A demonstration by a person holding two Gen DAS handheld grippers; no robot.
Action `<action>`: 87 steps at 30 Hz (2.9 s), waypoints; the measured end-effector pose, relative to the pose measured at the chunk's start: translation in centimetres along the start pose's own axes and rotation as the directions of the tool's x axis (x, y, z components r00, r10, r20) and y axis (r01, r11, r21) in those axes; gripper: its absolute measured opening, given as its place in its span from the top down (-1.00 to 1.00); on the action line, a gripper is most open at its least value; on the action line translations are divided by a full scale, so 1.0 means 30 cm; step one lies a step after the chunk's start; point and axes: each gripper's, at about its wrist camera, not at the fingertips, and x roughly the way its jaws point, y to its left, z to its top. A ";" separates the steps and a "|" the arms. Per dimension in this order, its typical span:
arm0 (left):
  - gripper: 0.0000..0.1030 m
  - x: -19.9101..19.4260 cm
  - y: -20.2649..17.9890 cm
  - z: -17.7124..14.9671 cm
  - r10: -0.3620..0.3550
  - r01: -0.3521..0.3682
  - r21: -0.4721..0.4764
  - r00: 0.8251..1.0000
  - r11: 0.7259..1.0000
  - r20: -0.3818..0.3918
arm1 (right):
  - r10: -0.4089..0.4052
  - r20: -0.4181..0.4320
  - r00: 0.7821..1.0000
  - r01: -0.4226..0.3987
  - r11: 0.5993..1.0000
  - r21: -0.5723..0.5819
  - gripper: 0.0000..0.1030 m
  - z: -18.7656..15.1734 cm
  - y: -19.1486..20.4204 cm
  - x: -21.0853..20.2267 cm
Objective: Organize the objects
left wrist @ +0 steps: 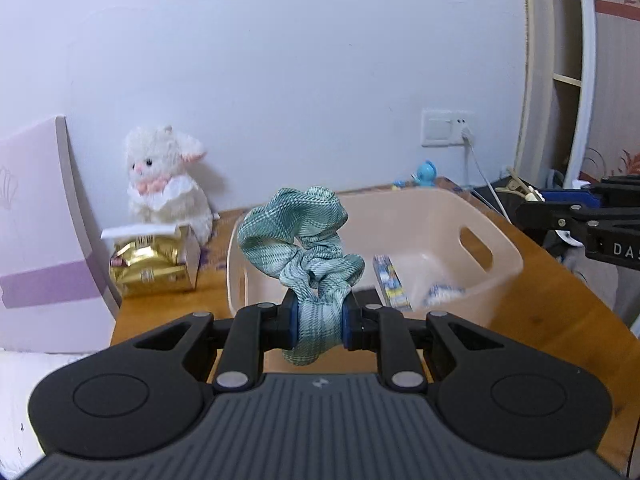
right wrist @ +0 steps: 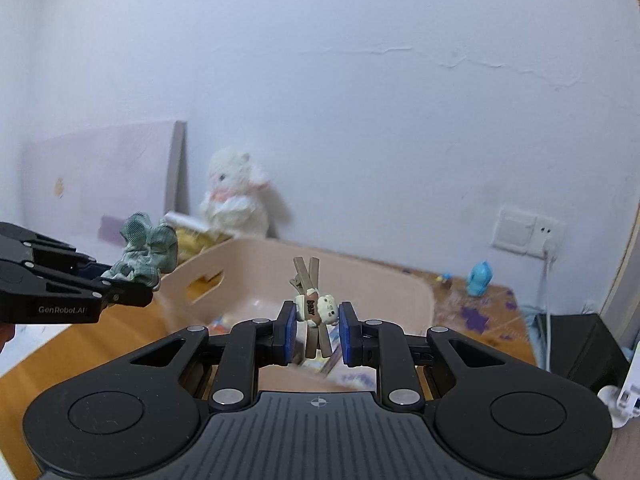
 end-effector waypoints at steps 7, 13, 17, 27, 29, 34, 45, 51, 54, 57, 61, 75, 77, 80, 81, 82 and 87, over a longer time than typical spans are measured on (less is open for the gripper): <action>0.58 0.191 -0.023 0.090 0.048 -0.049 -0.013 0.992 0.999 -0.113 | -0.038 -0.035 0.999 0.041 0.996 0.076 0.61 0.058 -0.065 0.144; 0.57 0.360 -0.049 0.078 0.096 -0.101 -0.007 0.966 0.995 -0.239 | -0.082 -0.101 0.991 0.089 0.994 0.062 0.61 0.043 -0.066 0.268; 0.57 0.436 -0.049 0.053 0.120 -0.130 -0.011 0.941 0.991 -0.315 | -0.080 -0.174 0.982 0.096 0.992 0.082 0.60 0.018 -0.067 0.356; -0.20 0.455 -0.031 0.025 0.116 -0.128 -0.009 0.925 0.992 -0.361 | -0.075 -0.280 0.957 0.109 0.988 0.107 0.12 -0.048 -0.050 0.459; -0.38 0.423 -0.033 0.033 0.141 -0.151 -0.004 0.933 0.989 -0.332 | -0.076 -0.272 0.959 0.109 0.988 0.108 -0.26 -0.039 -0.044 0.441; -0.52 0.335 -0.041 0.047 0.121 -0.132 -0.017 0.949 0.991 -0.290 | -0.081 -0.227 0.971 0.107 0.989 0.105 -0.59 -0.011 -0.030 0.348; -0.54 0.130 -0.056 0.019 0.118 -0.130 -0.038 0.966 0.991 -0.228 | -0.091 -0.196 0.976 0.121 0.982 0.145 -1.00 0.005 -0.029 0.135; -0.54 0.028 -0.067 -0.022 0.133 -0.144 -0.041 0.969 0.989 -0.207 | -0.093 -0.188 0.978 0.124 0.979 0.161 -1.00 -0.022 -0.016 0.029; -0.54 -0.018 -0.075 -0.036 0.143 -0.152 -0.034 0.971 0.988 -0.194 | -0.102 -0.178 0.979 0.130 0.979 0.157 -1.00 -0.033 -0.003 -0.024; -0.54 -0.067 -0.081 -0.046 0.136 -0.146 -0.046 0.974 0.988 -0.181 | -0.109 -0.171 0.979 0.134 0.980 0.145 -1.00 -0.043 0.015 -0.071; -0.54 -0.126 -0.091 -0.062 0.126 -0.136 -0.053 0.977 0.989 -0.173 | -0.101 -0.166 0.981 0.126 0.981 0.149 -1.00 -0.061 0.033 -0.124; -0.54 -0.325 -0.147 -0.161 0.117 -0.127 -0.071 0.985 0.989 -0.124 | -0.099 -0.180 0.979 0.127 0.980 0.153 -1.00 -0.158 0.097 -0.304; -0.54 -0.346 -0.159 -0.175 0.114 -0.124 -0.071 0.985 0.990 -0.126 | -0.096 -0.186 0.978 0.125 0.980 0.154 -1.00 -0.171 0.098 -0.327; -0.54 -0.376 -0.165 -0.195 0.097 -0.108 -0.085 0.987 0.991 -0.128 | -0.091 -0.203 0.975 0.124 0.980 0.154 -1.00 -0.192 0.105 -0.353; -0.55 -0.383 -0.166 -0.202 0.088 -0.101 -0.093 0.987 0.991 -0.133 | -0.093 -0.208 0.974 0.126 0.980 0.153 -1.00 -0.196 0.107 -0.360; -0.55 -0.391 -0.169 -0.210 0.085 -0.100 -0.098 0.987 0.990 -0.139 | -0.092 -0.212 0.973 0.126 0.980 0.153 -1.00 -0.202 0.109 -0.369; -0.55 -0.418 -0.191 -0.252 0.092 -0.109 -0.103 0.983 0.989 -0.158 | -0.098 -0.222 0.970 0.131 0.981 0.140 -1.00 -0.218 0.116 -0.412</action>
